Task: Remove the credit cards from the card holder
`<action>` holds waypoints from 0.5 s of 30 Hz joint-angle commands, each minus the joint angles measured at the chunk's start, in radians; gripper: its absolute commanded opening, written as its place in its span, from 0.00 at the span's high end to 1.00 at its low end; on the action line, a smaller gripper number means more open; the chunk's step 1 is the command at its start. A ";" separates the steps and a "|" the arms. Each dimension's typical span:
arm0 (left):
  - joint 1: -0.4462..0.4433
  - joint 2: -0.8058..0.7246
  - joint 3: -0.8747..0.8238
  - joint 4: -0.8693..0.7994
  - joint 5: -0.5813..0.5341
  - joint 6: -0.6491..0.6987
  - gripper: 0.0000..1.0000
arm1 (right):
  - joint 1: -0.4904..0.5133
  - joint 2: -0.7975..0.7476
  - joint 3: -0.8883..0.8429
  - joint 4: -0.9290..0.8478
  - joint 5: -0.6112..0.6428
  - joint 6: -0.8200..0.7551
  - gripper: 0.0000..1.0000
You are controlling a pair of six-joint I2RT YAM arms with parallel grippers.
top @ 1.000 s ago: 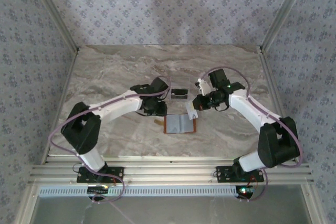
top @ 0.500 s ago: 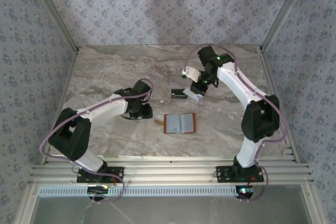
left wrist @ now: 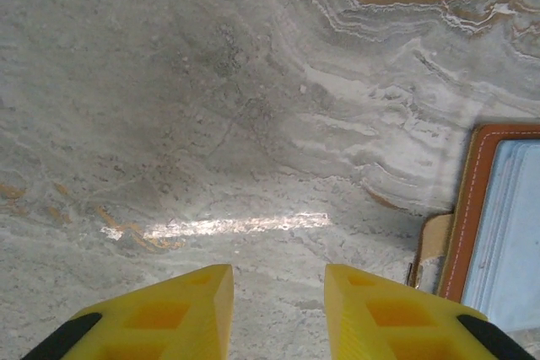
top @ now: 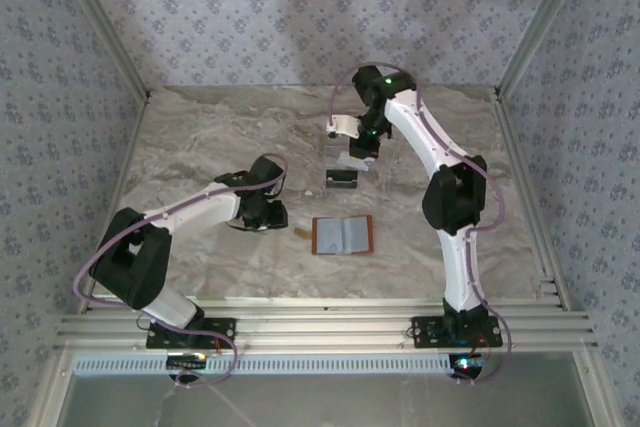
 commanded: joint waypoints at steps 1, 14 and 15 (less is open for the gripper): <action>0.005 -0.039 0.000 -0.001 0.005 -0.021 0.65 | 0.015 0.061 0.093 -0.090 0.022 -0.070 1.00; 0.006 -0.062 -0.015 -0.020 -0.016 -0.032 0.65 | 0.038 0.166 0.166 0.015 0.084 -0.085 1.00; 0.005 -0.063 -0.015 -0.021 -0.017 -0.032 0.65 | 0.039 0.169 0.166 0.020 0.085 -0.086 1.00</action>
